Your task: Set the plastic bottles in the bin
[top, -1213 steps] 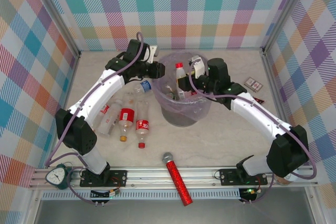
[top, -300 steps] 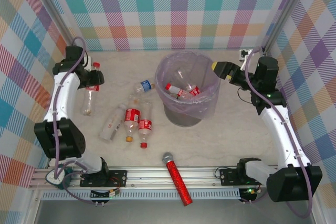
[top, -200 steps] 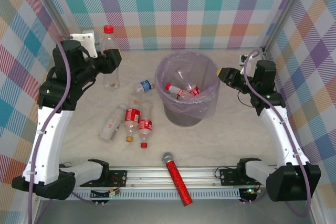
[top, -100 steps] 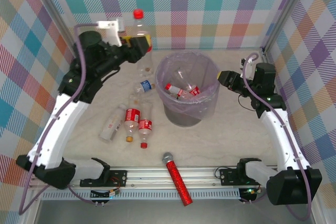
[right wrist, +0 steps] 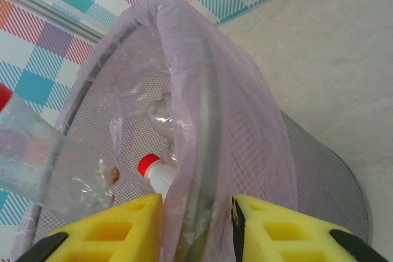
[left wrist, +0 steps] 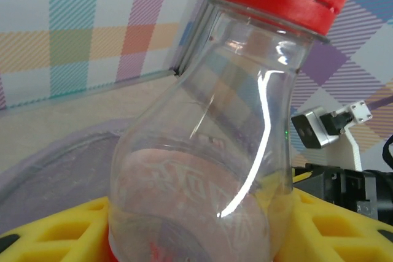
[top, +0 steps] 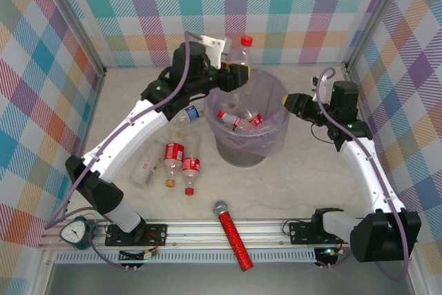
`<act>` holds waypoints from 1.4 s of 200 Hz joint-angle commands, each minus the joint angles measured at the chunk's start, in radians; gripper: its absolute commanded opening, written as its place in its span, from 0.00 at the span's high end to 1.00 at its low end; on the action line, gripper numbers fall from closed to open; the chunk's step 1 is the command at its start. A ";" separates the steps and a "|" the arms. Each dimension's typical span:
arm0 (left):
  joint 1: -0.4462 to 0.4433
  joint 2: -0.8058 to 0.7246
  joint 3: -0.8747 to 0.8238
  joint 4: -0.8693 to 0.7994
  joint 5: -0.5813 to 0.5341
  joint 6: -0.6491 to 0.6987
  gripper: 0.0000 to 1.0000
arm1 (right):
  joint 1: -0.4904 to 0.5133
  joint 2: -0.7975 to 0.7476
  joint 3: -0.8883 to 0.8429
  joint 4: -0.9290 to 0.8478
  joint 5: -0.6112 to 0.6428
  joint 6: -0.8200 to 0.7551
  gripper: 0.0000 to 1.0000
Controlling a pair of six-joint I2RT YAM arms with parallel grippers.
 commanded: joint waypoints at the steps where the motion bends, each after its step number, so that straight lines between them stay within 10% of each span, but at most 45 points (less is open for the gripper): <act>1: -0.019 -0.004 -0.039 0.156 0.014 -0.024 0.89 | 0.002 0.013 -0.019 0.030 -0.026 0.001 0.65; 130: -0.091 0.081 -0.342 0.612 -0.084 -0.162 0.89 | 0.002 0.038 -0.027 0.060 -0.039 0.001 0.65; 170: -0.102 0.067 -0.343 0.540 -0.060 -0.099 0.41 | 0.001 0.047 -0.023 0.058 -0.046 -0.003 0.65; 208: -0.101 0.047 -0.282 0.413 -0.109 -0.014 0.17 | 0.001 0.054 -0.023 0.066 -0.056 0.000 0.66; 280: -0.099 0.126 -0.086 0.219 -0.233 0.073 0.32 | 0.003 0.055 -0.020 0.067 -0.062 -0.001 0.66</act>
